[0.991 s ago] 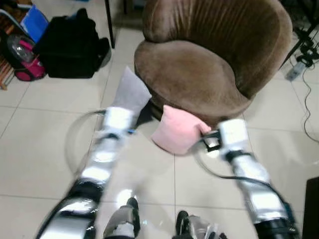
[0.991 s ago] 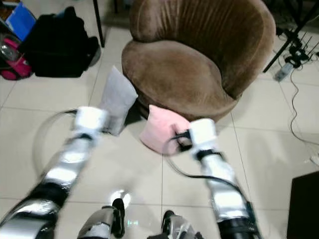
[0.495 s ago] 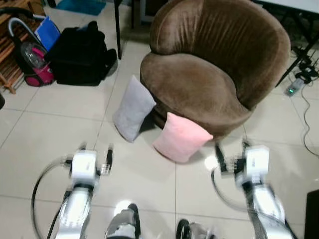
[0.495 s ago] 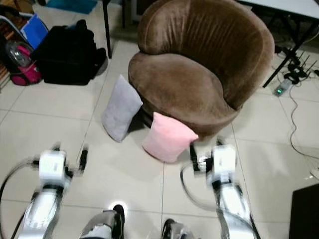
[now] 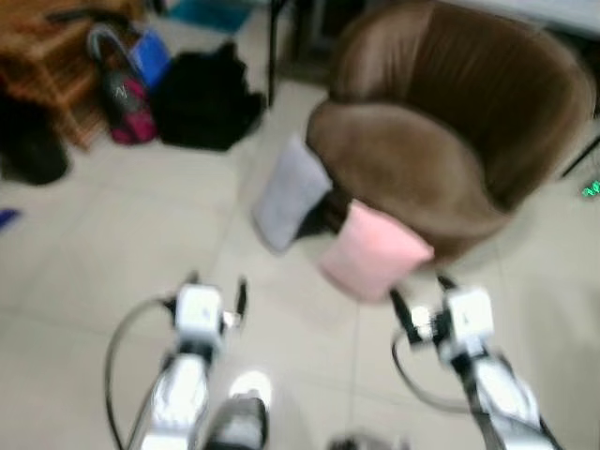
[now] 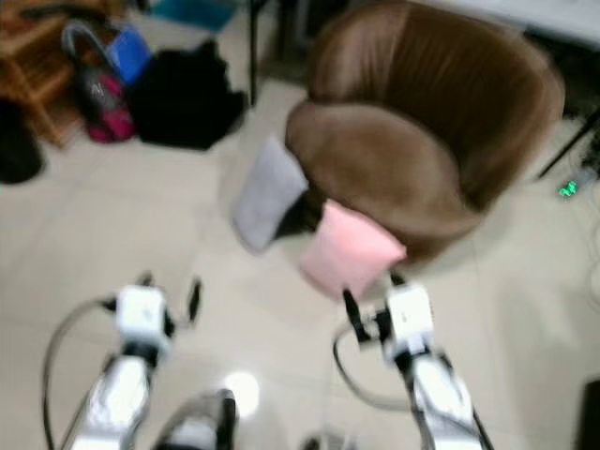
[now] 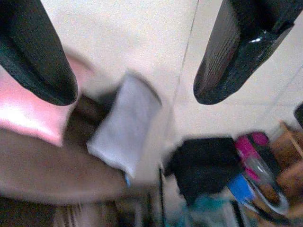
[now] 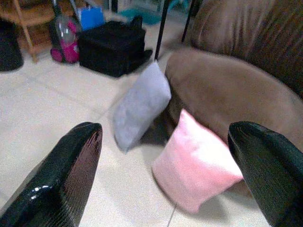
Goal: Move the pillow to the sofa from floor
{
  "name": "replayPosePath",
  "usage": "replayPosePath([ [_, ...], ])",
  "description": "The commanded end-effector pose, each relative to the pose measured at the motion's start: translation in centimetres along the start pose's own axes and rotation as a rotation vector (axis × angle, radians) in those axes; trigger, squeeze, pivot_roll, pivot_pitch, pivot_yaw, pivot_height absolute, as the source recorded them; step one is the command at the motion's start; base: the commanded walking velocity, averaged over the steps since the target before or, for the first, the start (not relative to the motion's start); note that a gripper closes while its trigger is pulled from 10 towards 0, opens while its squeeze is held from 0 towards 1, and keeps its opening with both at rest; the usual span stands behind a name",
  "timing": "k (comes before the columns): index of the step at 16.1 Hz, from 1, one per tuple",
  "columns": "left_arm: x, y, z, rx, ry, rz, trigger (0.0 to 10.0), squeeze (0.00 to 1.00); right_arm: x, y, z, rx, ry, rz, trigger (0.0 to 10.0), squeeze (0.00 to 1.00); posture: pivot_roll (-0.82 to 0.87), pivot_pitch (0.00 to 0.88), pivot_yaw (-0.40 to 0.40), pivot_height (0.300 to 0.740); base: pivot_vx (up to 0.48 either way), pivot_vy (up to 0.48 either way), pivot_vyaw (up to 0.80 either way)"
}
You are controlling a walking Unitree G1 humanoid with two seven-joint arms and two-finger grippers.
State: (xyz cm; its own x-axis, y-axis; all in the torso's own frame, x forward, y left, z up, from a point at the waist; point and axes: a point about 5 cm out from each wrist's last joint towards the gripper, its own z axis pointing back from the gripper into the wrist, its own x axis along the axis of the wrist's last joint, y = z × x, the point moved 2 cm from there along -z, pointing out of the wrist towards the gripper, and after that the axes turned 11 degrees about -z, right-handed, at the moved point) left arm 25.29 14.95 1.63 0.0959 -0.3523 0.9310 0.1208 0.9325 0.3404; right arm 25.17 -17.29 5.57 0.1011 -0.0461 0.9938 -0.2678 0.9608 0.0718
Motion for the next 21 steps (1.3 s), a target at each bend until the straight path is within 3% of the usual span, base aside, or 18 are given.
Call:
replayPosePath([
  [1,0.5,-1.1,-0.5,-0.034,-0.003,-0.019,10.0,1.0,-0.4,-0.4,0.2,-0.017,0.025,0.013,10.0,0.0,0.13,0.176,-0.104,0.74,0.0,0.0,0.0],
  [2,0.3,-1.5,-0.5,-0.041,0.011,-0.041,10.0,1.0,-0.2,-0.5,0.1,-0.018,0.026,0.027,10.0,0.0,0.14,0.176,-0.105,0.74,0.0,0.0,0.0],
  [3,-0.2,-1.9,-0.6,-0.016,0.047,-0.034,10.0,0.0,-0.1,-0.9,-0.2,-0.036,0.022,0.044,10.0,0.0,0.14,0.179,-0.109,0.74,0.0,0.0,0.0],
  [7,0.0,-2.6,-0.2,0.025,0.028,0.007,10.0,0.0,1.8,-1.2,0.4,-0.067,-0.111,0.022,10.0,0.0,0.14,0.18,-0.113,0.74,0.0,0.0,0.0],
  [8,0.5,-3.1,0.6,0.072,-0.044,-0.016,10.0,0.0,2.5,-0.8,0.8,-0.11,-0.199,0.086,10.0,0.0,0.14,0.184,-0.116,0.74,0.0,0.0,0.0],
  [11,2.2,-4.2,0.8,0.089,-0.152,-0.093,10.0,0.0,2.6,-0.1,0.8,-0.109,-0.226,0.099,10.0,0.0,0.14,0.188,-0.121,0.74,0.0,0.0,0.0],
  [12,3.4,-4.3,0.6,0.129,-0.209,-0.141,10.0,0.0,3.4,-0.6,0.7,-0.117,-0.233,0.08,10.0,0.0,0.15,0.18,-0.122,0.74,0.0,0.0,0.0],
  [16,6.0,-3.3,0.2,0.189,-0.323,-0.181,10.0,0.0,6.5,-2.2,0.2,-0.15,-0.317,0.093,10.0,0.0,0.16,0.166,-0.125,0.74,0.0,0.0,0.0],
  [19,6.6,-5.2,0.5,0.21,-0.318,-0.118,10.0,0.0,6.3,-1.8,-0.1,-0.152,-0.303,0.07,10.0,0.0,0.16,0.168,-0.129,0.74,0.0,0.0,0.0],
  [21,5.6,-6.9,1.3,0.178,-0.257,-0.074,10.0,0.0,5.3,-1.5,0.2,-0.137,-0.257,0.053,10.0,0.0,0.16,0.174,-0.126,0.74,0.0,0.0,0.0],
])
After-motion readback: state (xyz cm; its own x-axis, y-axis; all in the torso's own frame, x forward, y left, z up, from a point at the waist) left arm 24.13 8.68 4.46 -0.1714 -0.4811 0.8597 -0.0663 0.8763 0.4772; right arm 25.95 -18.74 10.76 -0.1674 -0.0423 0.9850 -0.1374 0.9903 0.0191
